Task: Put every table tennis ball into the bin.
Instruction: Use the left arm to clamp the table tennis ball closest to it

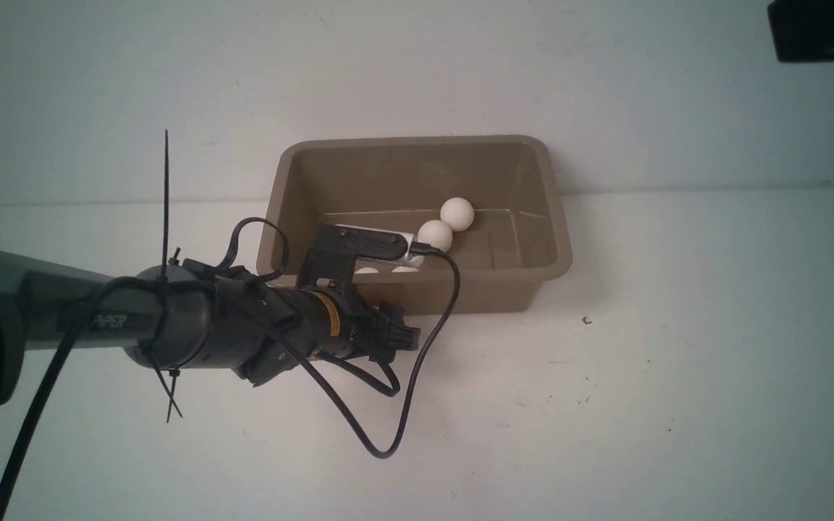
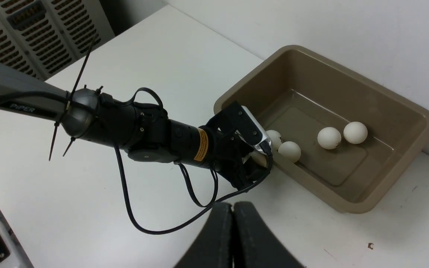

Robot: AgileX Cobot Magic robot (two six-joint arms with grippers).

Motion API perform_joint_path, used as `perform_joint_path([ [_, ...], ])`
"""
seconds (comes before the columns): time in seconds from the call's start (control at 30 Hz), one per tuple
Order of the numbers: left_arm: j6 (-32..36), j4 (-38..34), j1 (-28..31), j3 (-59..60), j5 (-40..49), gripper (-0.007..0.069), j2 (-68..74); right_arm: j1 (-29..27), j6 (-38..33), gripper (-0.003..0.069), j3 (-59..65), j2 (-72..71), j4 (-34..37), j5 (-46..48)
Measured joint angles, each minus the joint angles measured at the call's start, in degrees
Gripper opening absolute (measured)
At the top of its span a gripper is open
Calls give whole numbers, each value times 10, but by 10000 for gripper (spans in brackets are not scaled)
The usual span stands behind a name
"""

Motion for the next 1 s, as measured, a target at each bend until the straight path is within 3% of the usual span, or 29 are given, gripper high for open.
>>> perform_joint_path([
  [0.3,0,0,9,0,-2,463,2,0,-3,-18,0,0,0,0],
  [0.5,0,0,10,0,-4,349,3,0,-5,-18,0,0,0,0],
  [0.8,0,0,10,0,5,349,3,0,-5,-18,0,0,0,0],
  [1.0,1,0,10,0,70,349,-15,0,-5,-18,0,0,0,0],
])
